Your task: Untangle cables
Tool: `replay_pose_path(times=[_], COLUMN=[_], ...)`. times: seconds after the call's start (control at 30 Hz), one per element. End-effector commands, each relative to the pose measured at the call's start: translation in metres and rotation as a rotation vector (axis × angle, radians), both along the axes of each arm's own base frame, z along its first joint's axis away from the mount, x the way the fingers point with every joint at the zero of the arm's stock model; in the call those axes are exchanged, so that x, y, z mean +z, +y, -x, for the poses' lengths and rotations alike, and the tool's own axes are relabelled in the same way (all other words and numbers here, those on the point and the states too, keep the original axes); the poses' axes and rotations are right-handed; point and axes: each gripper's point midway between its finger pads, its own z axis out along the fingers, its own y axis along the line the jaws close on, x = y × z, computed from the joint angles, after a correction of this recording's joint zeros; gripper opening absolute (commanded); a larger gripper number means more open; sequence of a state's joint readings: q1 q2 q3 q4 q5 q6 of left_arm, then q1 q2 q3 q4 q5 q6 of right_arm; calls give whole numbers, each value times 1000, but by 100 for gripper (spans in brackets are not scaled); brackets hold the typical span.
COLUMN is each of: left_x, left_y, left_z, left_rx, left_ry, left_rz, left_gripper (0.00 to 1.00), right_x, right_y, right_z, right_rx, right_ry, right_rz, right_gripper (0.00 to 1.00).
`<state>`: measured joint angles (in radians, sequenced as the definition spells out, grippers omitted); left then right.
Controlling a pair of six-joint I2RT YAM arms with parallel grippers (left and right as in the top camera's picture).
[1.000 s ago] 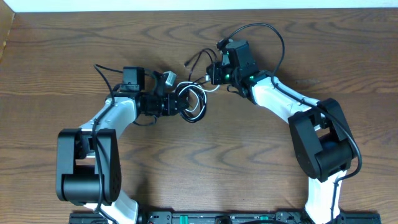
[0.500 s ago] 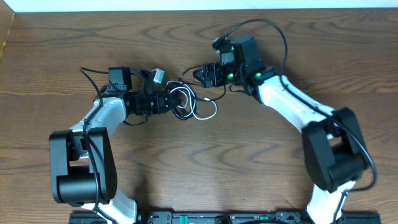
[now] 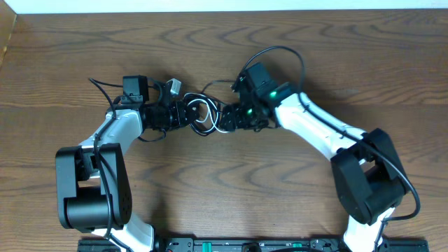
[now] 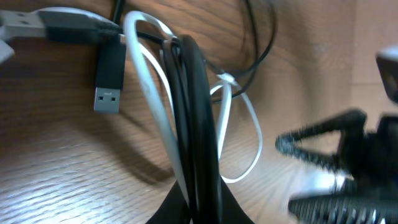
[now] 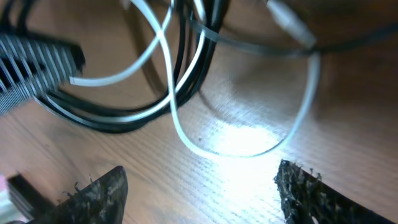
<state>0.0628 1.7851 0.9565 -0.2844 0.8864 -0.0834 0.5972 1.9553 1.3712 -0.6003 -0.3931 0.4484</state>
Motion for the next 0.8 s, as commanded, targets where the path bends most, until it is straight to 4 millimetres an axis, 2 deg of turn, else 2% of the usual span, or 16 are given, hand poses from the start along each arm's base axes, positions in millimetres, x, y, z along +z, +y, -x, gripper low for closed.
replay_pose_path(times=[0.0,0.07,0.13,0.17,0.33,0.43,0.5,0.6,0.77], left_x=[-4,-3,7,19,40,47,51,59,68], left_y=[6,4,-5,-15,-28,-32,-34,-37,-40], left_z=[-7,-5,-2,1,9,12,13,16,20], left_rx=[51,46,14,-20,-82,-98,-111,-129,-154], left_ry=[34,39,34,29,21,20,18,17,13], left_rz=[-28,-12,65,146,290,331,359,404,463], left_gripper=[8,8,8,8,8,8,8,8,8], right_x=[-10,-14,-14,-13,-14,-22,-26,-27,-31], right_y=[2,-2,-2,2,5,-1,-2,9,21], right_z=[4,-1,-5,-6,-4,-9,-16,-28,-48], right_rx=[2,-12,18,59,78,59,47,39,14], right_ry=[-29,-85,-147,-182,-190,-206,-230,-275,-353], right_rz=[71,140,180,183,186,232,249,209,176], right_gripper=[74,75,76,76,70,71,75,77,75])
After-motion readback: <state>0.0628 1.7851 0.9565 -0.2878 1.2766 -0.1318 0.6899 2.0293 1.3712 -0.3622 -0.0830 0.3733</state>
